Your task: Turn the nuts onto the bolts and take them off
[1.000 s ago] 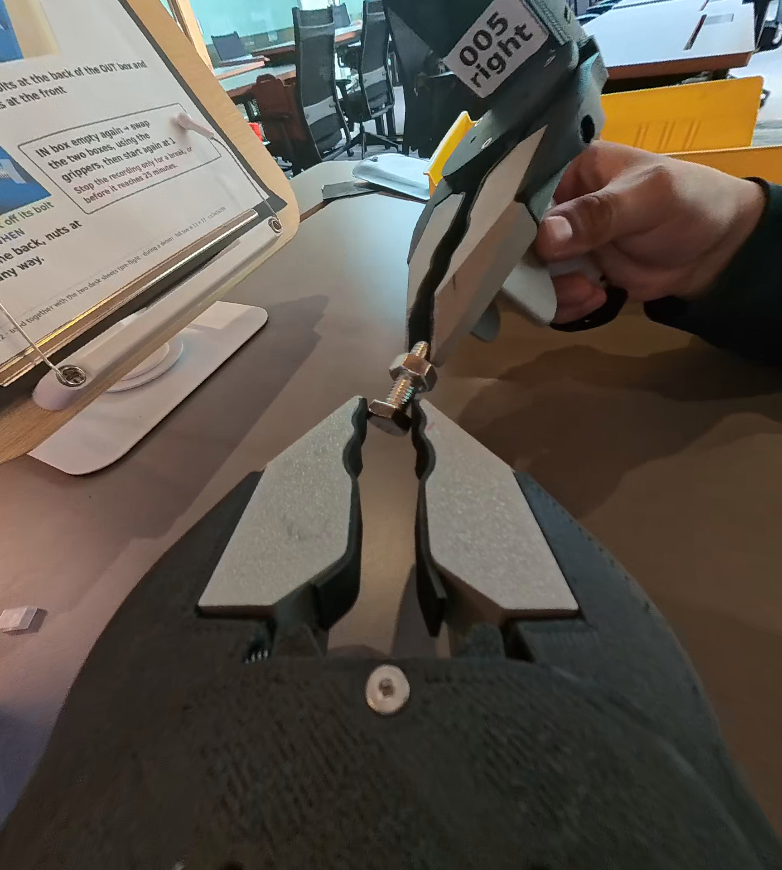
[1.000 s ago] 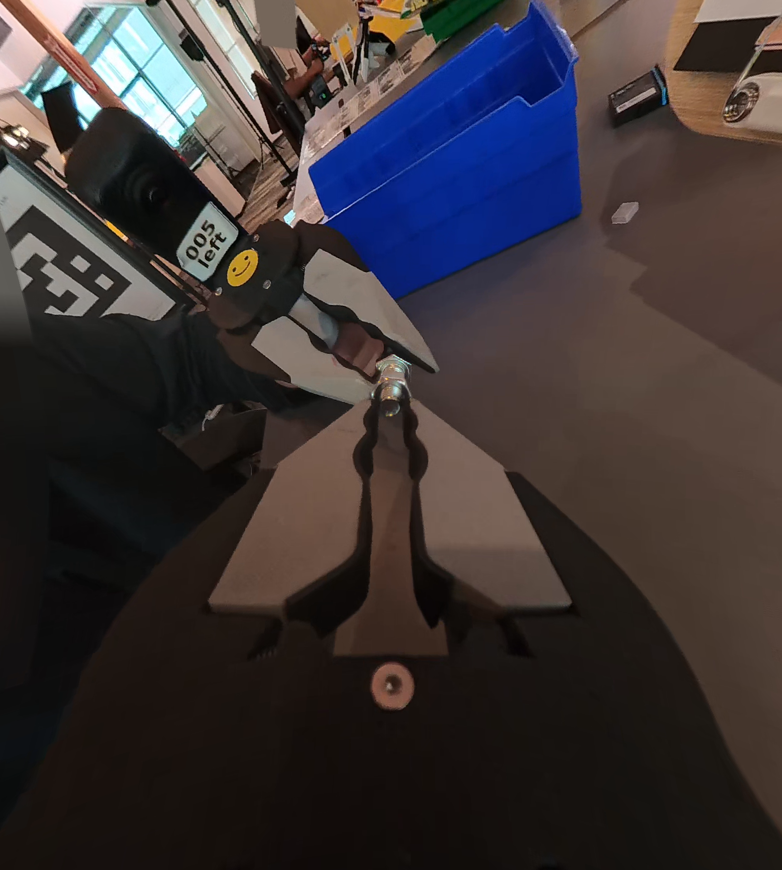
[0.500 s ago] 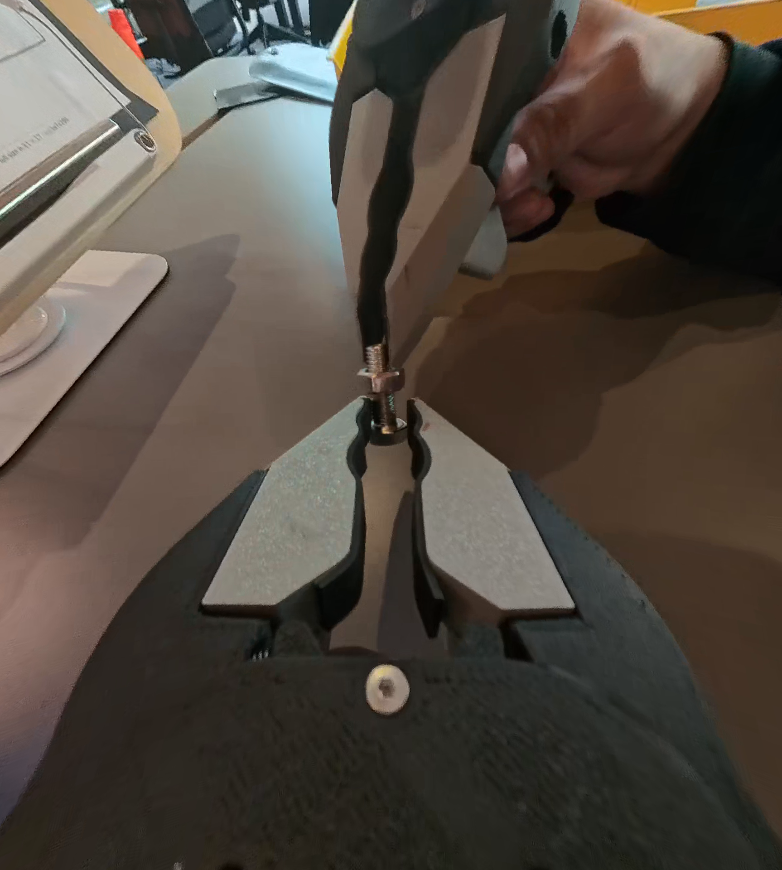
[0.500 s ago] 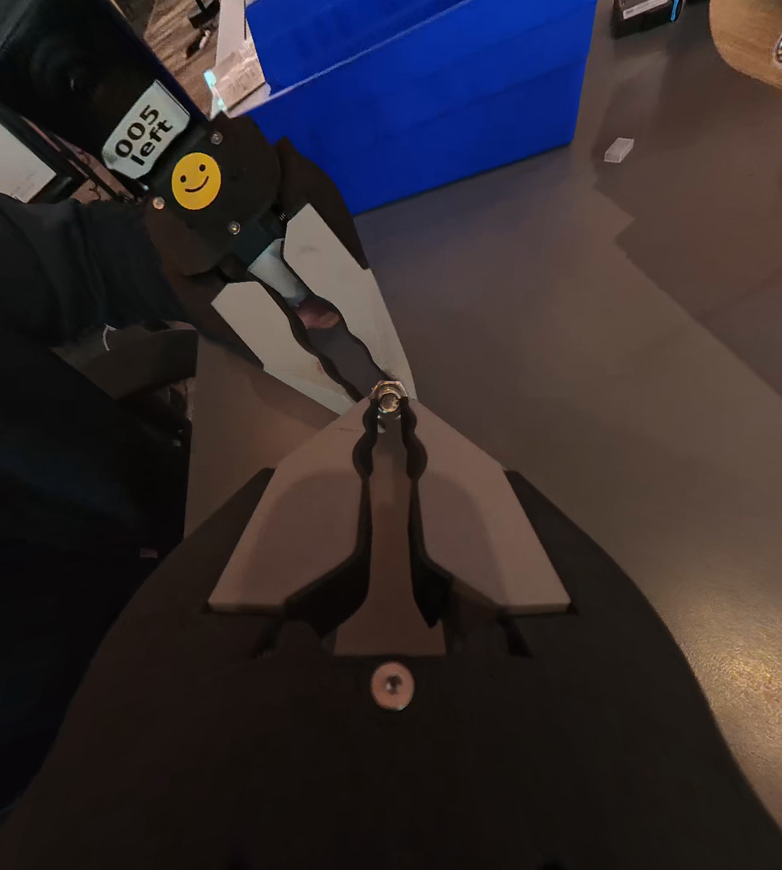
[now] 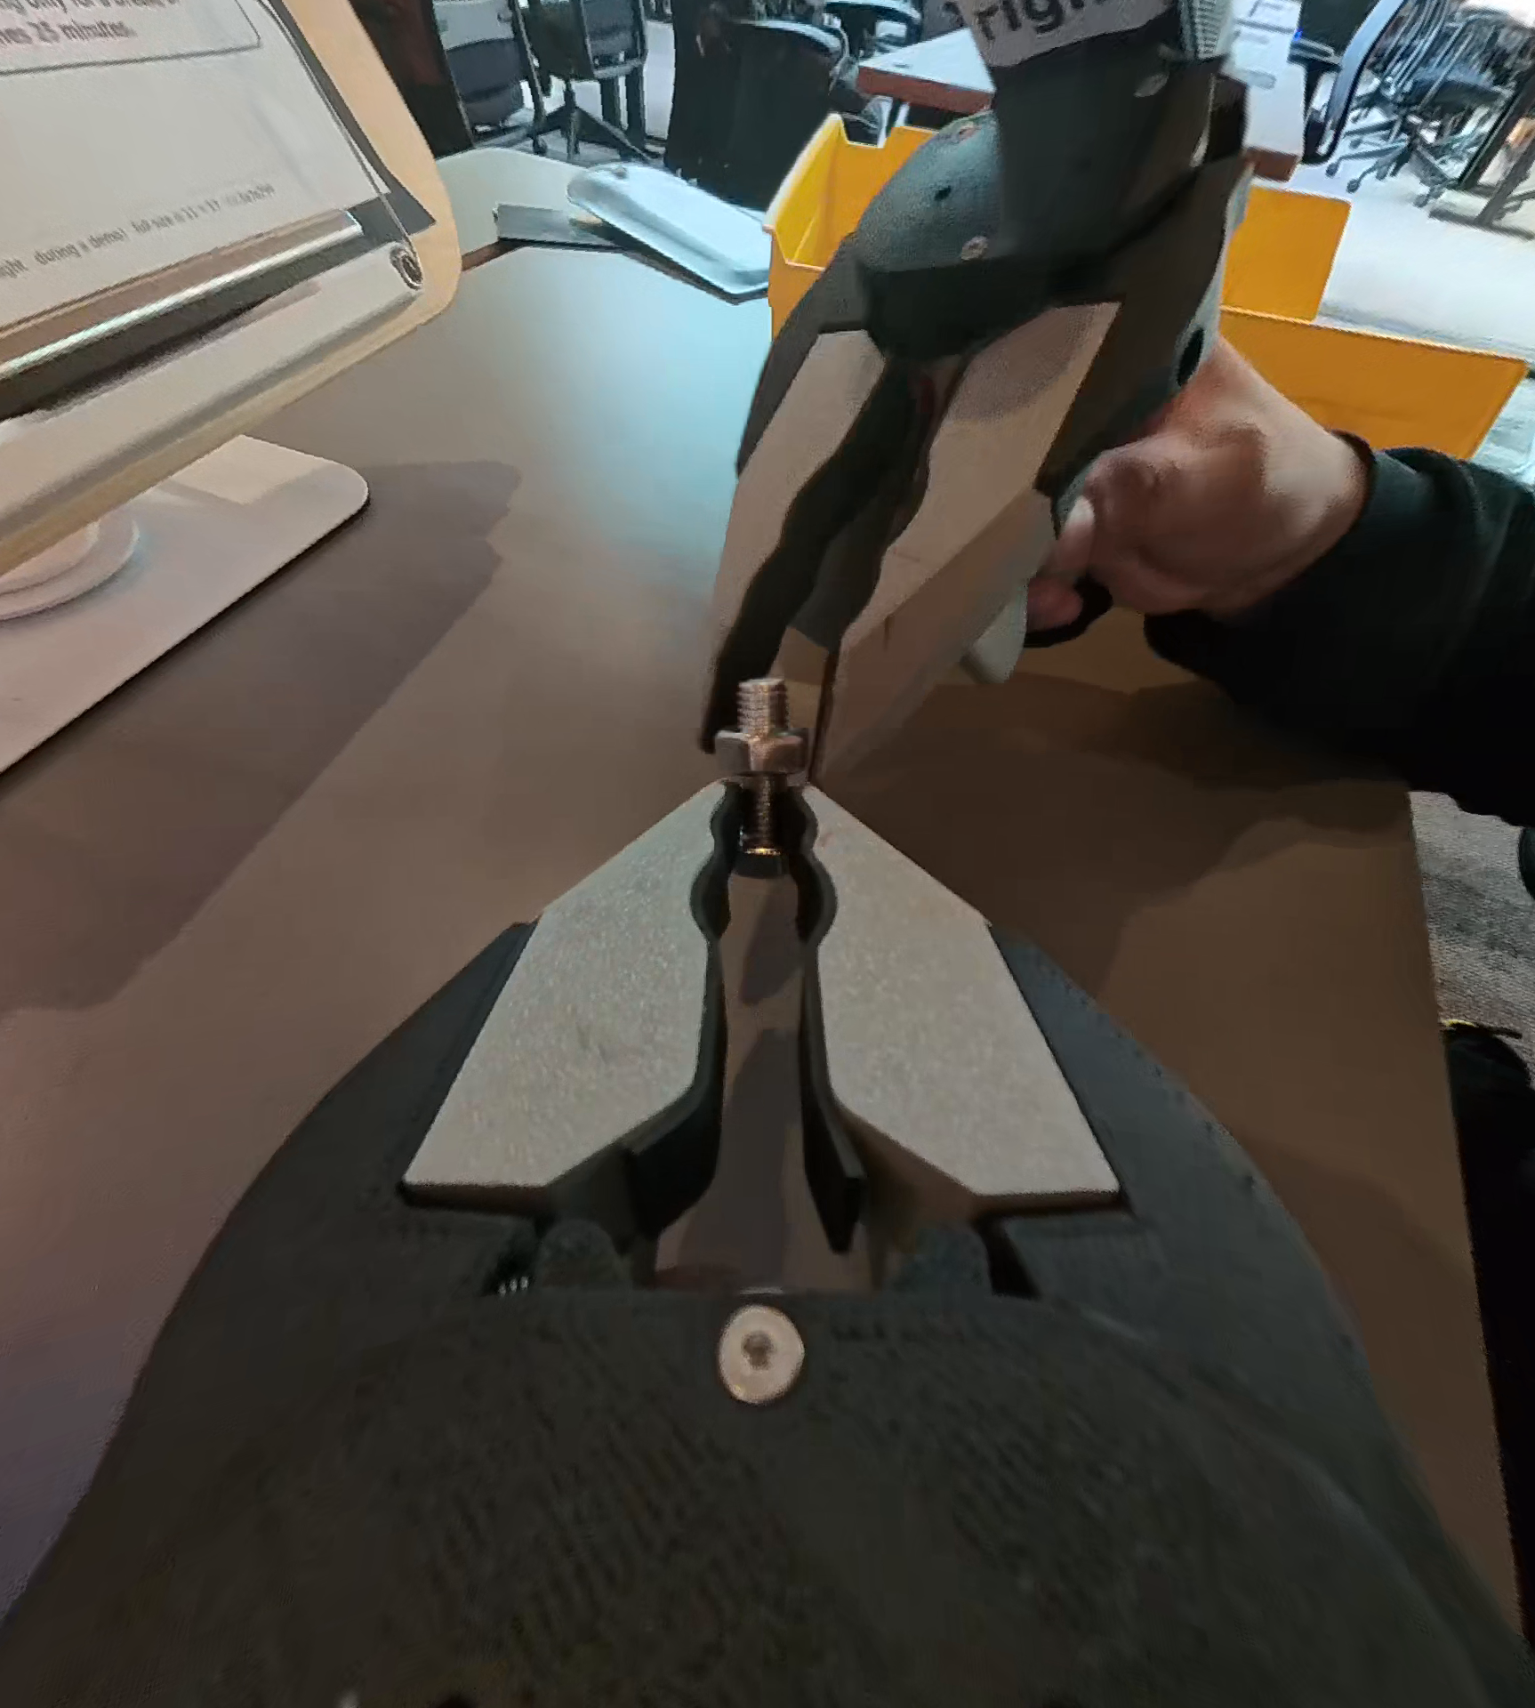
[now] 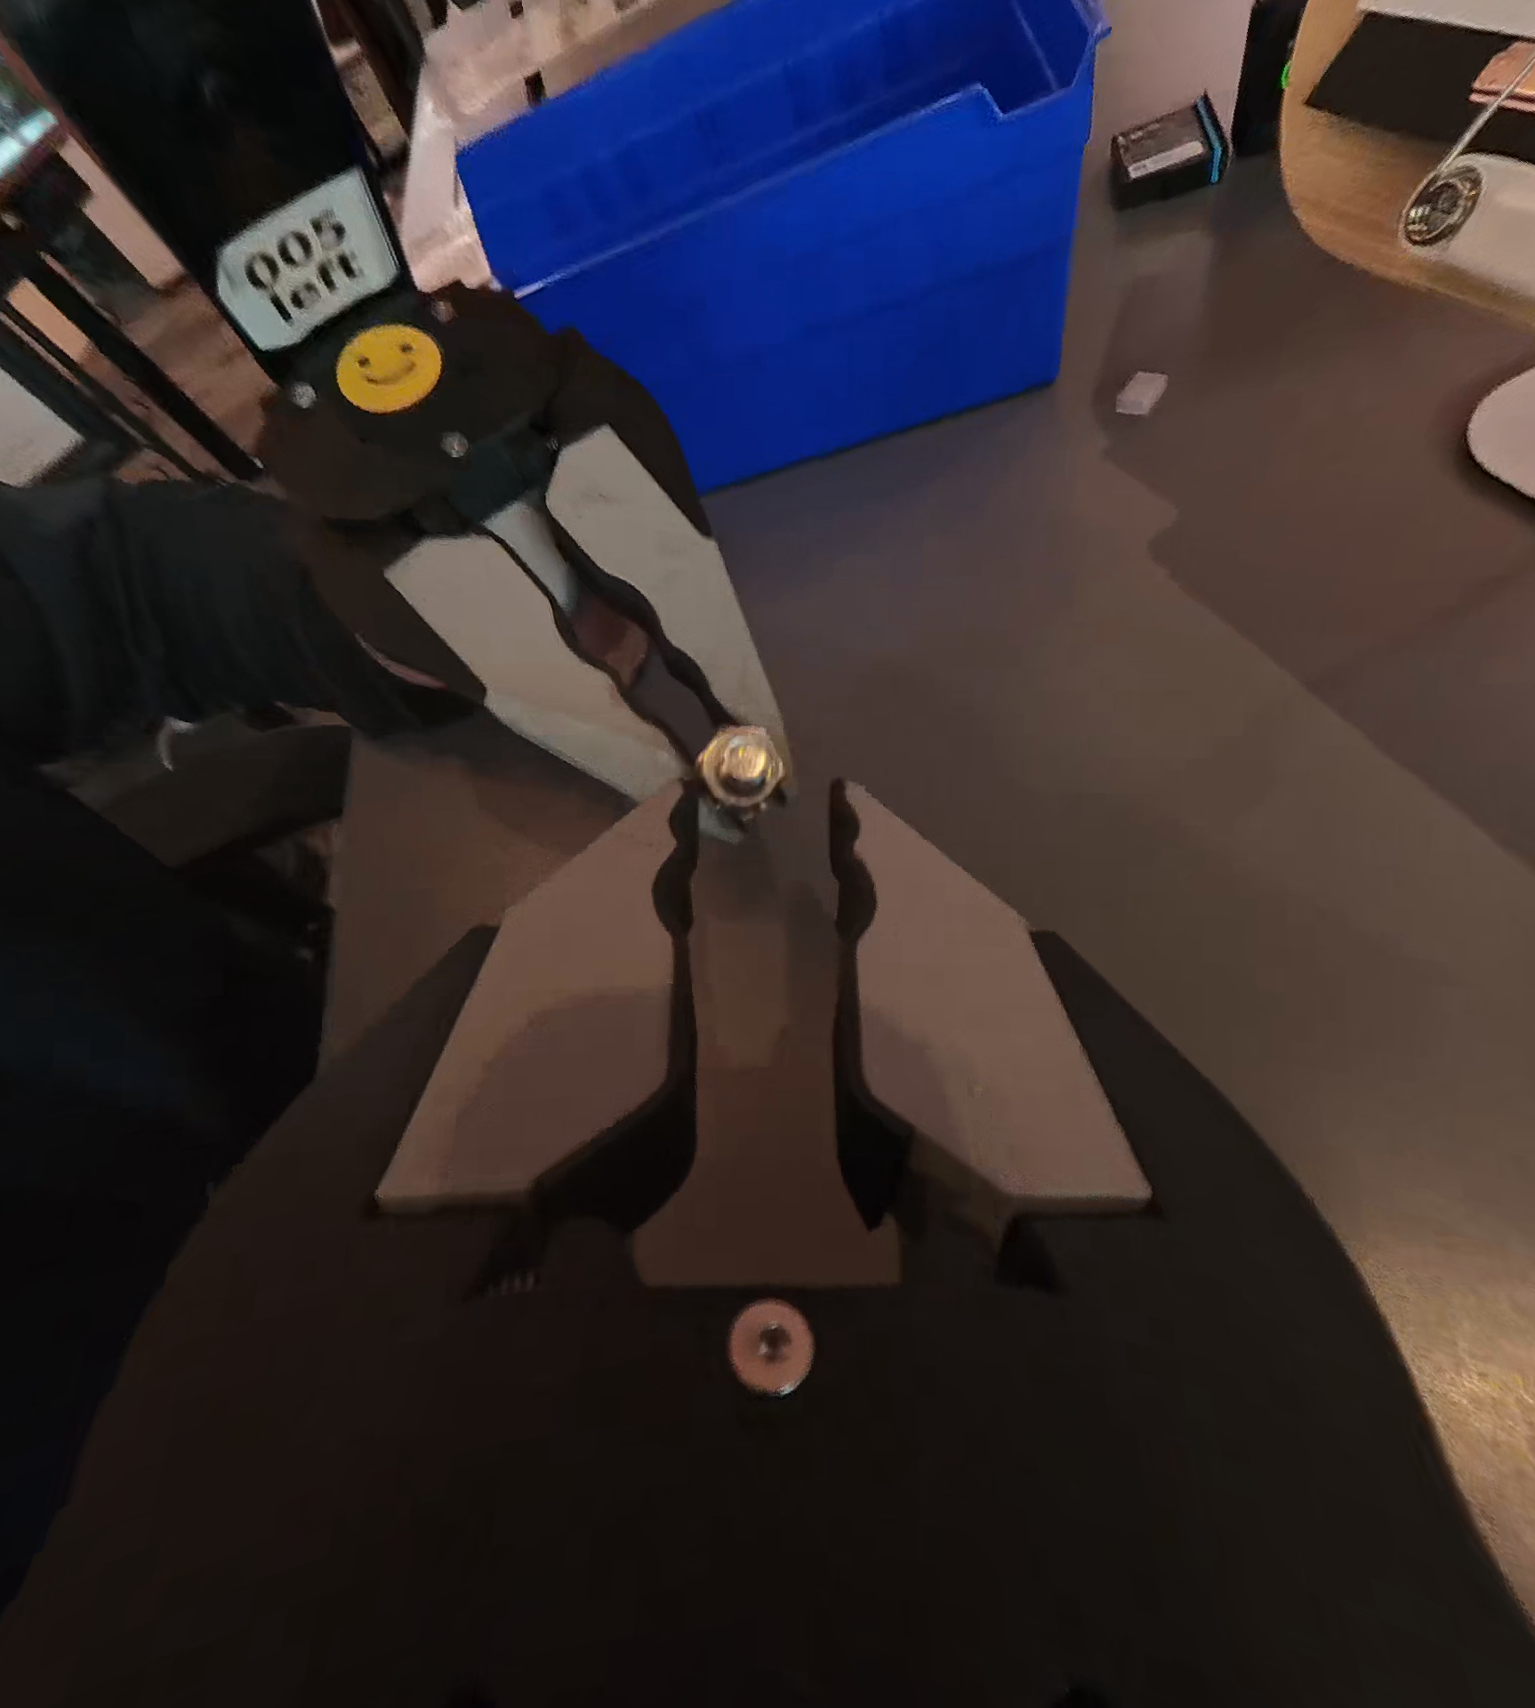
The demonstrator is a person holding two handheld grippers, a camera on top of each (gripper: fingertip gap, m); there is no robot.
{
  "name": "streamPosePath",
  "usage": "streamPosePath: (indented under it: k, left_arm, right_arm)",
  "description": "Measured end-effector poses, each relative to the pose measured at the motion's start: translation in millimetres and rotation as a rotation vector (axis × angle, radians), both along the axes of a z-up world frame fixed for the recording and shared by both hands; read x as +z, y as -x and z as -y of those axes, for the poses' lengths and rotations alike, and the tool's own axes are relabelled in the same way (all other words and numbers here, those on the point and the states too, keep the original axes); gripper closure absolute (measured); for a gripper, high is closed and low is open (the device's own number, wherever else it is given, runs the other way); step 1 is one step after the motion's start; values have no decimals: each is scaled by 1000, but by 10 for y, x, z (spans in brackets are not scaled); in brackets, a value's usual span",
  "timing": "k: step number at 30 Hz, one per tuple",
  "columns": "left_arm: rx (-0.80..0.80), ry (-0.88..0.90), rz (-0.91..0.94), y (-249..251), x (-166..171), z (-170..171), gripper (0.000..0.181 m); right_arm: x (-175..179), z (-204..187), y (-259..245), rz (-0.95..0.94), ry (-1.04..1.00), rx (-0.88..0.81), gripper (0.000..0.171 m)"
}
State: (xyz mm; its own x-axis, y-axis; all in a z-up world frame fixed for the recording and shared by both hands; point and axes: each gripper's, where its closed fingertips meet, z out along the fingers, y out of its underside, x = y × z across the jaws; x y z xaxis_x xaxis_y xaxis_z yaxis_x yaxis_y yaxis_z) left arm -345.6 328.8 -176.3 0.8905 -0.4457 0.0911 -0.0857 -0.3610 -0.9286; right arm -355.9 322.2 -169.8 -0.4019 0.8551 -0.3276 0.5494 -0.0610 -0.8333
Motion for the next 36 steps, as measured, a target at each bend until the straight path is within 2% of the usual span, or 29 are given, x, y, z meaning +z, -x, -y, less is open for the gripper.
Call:
streamPosePath:
  k: [2,3,5,8,9,10,14,17,19,21,26,28,30,31,32,35,36]
  left_arm:
    - [-4,-10,-7,23,27,19,175]
    - [1,-20,-9,41,47,23,175]
    - [6,-16,-31,59,32,23,175]
    - [16,0,-52,54,-27,3,174]
    - [12,13,-57,44,-59,2,174]
    - [15,21,-64,41,-85,-3,174]
    - [6,17,-72,17,-94,-3,174]
    - [29,3,-103,64,-84,-5,174]
    - [20,-10,-61,83,-36,4,174]
    - [39,-8,-67,139,-49,-18,175]
    - [30,14,-118,120,-159,-32,174]
    - [45,1,-136,131,-128,-32,175]
    - [44,-20,-117,147,-69,-19,175]
    - [49,-18,-110,168,-62,-19,175]
    - [57,-11,-115,194,-77,-24,174]
    - [53,-7,-128,173,-101,-28,174]
    - [49,-7,-134,151,-105,-25,174]
  right_arm:
    - [-46,-84,-9,13,-69,-35,157]
    - [-89,-209,-1,25,-134,-94,171]
    - [-103,-331,8,17,-192,-153,171]
    - [-21,-31,11,-11,-42,-22,151]
    - [-16,14,6,-5,-33,2,142]
    - [2,36,6,-18,-38,10,141]
    - [14,71,9,-35,-33,17,140]
    - [-69,-46,30,9,-27,-36,145]
    - [-210,-246,-5,80,-90,-111,166]
    - [-189,-305,-21,53,-130,-119,162]
    - [111,21,36,-79,49,3,144]
    - [-64,-73,57,3,-2,-56,150]
    - [-294,-273,23,119,-97,-144,163]
    - [-337,-358,-6,142,-148,-174,159]
    - [-283,-355,-9,113,-140,-169,157]
    - [163,-90,68,-84,81,-71,142]
    - [188,-44,91,-79,117,-60,138]
